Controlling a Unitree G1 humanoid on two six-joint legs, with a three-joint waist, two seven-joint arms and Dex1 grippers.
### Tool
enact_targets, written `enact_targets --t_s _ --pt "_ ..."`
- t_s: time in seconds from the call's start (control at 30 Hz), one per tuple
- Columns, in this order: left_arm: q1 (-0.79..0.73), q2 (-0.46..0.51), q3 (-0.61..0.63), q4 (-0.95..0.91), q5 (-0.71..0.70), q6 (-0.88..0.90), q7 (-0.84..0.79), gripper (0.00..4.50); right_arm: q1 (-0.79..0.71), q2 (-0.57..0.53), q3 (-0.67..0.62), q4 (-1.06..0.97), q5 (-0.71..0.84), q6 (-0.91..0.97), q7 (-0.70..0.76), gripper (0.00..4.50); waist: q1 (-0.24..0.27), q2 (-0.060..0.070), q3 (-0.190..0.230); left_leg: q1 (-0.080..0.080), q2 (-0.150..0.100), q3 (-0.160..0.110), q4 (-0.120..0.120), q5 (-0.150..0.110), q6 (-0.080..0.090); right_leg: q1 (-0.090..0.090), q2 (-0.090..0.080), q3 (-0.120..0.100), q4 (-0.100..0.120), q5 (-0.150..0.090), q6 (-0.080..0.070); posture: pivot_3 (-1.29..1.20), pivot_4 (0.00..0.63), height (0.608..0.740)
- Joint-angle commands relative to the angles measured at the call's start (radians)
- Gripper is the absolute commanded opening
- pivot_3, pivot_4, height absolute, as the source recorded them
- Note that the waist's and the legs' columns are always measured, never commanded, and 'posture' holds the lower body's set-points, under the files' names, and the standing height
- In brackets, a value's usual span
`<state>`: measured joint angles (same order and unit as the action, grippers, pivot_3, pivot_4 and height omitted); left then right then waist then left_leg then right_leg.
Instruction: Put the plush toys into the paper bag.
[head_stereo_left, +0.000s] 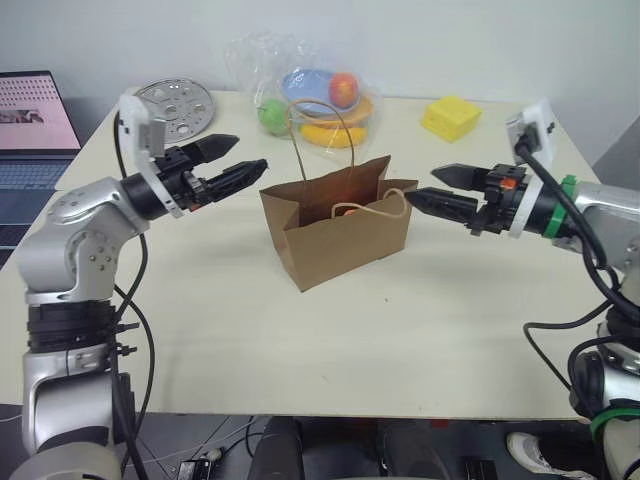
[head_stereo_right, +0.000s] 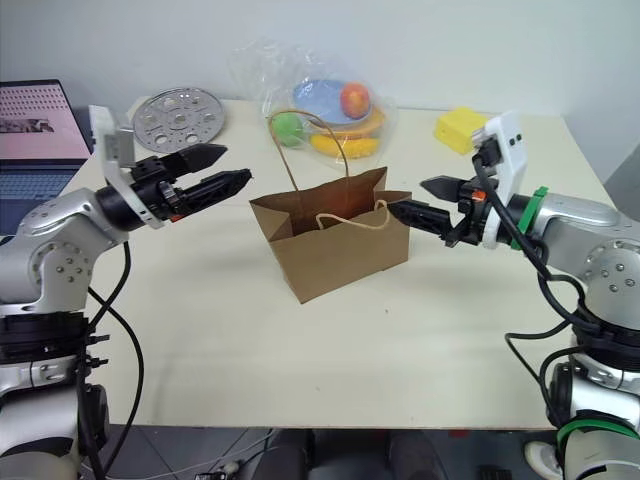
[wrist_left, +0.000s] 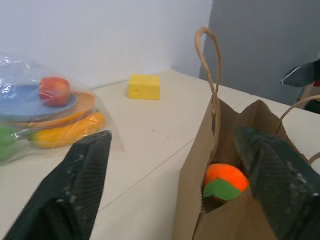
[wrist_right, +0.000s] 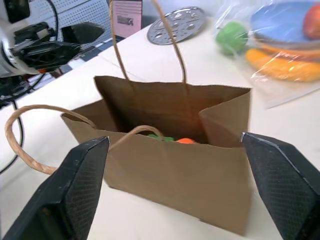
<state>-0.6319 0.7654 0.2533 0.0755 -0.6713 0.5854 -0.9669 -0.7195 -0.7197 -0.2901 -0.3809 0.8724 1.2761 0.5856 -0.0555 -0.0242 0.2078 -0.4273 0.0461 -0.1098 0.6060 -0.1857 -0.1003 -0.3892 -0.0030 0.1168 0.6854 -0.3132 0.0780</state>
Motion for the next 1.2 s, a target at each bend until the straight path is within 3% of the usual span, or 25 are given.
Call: enact_targets --t_s 0.03,0.2,0.53,1.2 --pt "0.024 0.027 0.031 -0.057 -0.045 0.035 -0.04 4.09 0.042 -0.07 0.009 -0.057 -0.009 -0.091 0.084 4.5 0.0 0.0 0.0 0.0 0.0 0.0 0.0 0.0 0.0 0.0 0.0 0.0 -0.001 0.0 0.0 0.0 0.15 0.74" --pt "0.06 0.009 -0.017 -0.059 -0.04 0.054 -0.096 4.09 0.148 -0.159 0.029 -0.16 0.044 -0.159 0.229 4.5 -0.001 0.0 0.0 -0.001 0.0 0.0 -0.001 0.0 0.0 0.0 0.0 -0.001 -0.002 0.0 0.0 0.0 0.15 0.74" --pt "0.077 0.018 -0.101 -0.081 0.016 0.015 -0.192 4.09 0.244 -0.187 0.072 -0.273 0.046 -0.315 0.34 4.5 0.0 0.0 0.0 -0.001 0.0 0.0 0.001 0.0 0.0 0.001 0.0 -0.001 -0.003 0.0 0.0 0.0 0.15 0.74" --pt "0.171 0.07 -0.099 -0.242 0.054 -0.006 -0.18 4.09 0.249 -0.208 0.116 -0.222 0.052 -0.365 0.341 4.5 0.0 0.0 0.0 -0.001 0.001 0.0 0.002 0.0 0.0 0.001 0.0 -0.001 -0.003 0.0 0.0 0.0 0.15 0.74"
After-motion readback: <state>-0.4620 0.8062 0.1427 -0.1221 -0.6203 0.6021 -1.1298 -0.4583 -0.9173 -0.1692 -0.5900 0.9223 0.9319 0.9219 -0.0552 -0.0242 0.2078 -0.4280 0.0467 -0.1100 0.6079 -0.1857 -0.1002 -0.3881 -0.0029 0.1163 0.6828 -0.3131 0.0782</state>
